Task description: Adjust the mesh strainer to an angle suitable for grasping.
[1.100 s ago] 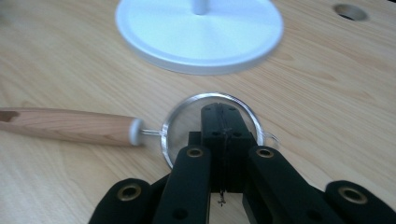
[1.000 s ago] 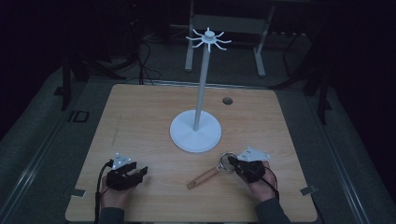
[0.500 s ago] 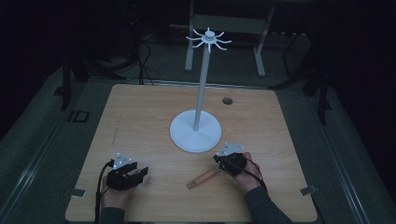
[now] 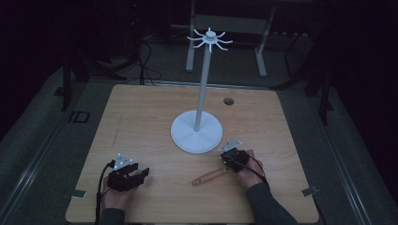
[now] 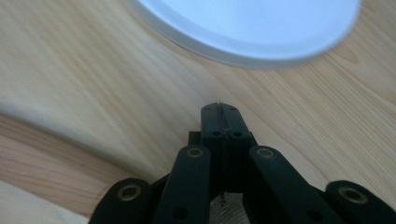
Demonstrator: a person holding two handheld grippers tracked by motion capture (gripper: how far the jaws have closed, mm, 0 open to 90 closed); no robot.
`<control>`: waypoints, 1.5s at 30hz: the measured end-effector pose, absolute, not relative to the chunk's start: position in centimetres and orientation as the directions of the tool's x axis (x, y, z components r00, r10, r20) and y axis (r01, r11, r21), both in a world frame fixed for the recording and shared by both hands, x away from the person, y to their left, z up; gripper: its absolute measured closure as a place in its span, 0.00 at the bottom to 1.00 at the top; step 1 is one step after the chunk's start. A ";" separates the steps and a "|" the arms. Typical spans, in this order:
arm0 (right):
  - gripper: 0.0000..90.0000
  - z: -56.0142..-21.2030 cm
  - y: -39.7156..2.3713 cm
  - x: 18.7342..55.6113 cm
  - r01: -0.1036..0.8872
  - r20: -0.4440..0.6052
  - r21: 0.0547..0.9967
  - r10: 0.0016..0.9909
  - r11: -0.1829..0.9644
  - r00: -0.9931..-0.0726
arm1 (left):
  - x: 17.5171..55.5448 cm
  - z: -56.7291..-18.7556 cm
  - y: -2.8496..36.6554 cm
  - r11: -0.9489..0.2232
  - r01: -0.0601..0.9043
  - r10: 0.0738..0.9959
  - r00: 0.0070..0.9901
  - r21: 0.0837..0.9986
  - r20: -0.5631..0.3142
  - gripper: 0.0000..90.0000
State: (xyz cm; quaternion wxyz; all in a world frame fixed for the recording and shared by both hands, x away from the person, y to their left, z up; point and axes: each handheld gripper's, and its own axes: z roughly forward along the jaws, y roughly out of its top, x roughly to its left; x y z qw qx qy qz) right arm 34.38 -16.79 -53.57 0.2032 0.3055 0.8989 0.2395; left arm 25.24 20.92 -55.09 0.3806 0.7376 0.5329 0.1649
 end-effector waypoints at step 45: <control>0.76 -52.2 -18.8 32.7 0.325 -0.112 0.369 0.389 0.871 -0.914 | 25.3 -55.1 20.9 -0.143 0.663 0.911 0.378 0.735 -0.164 0.52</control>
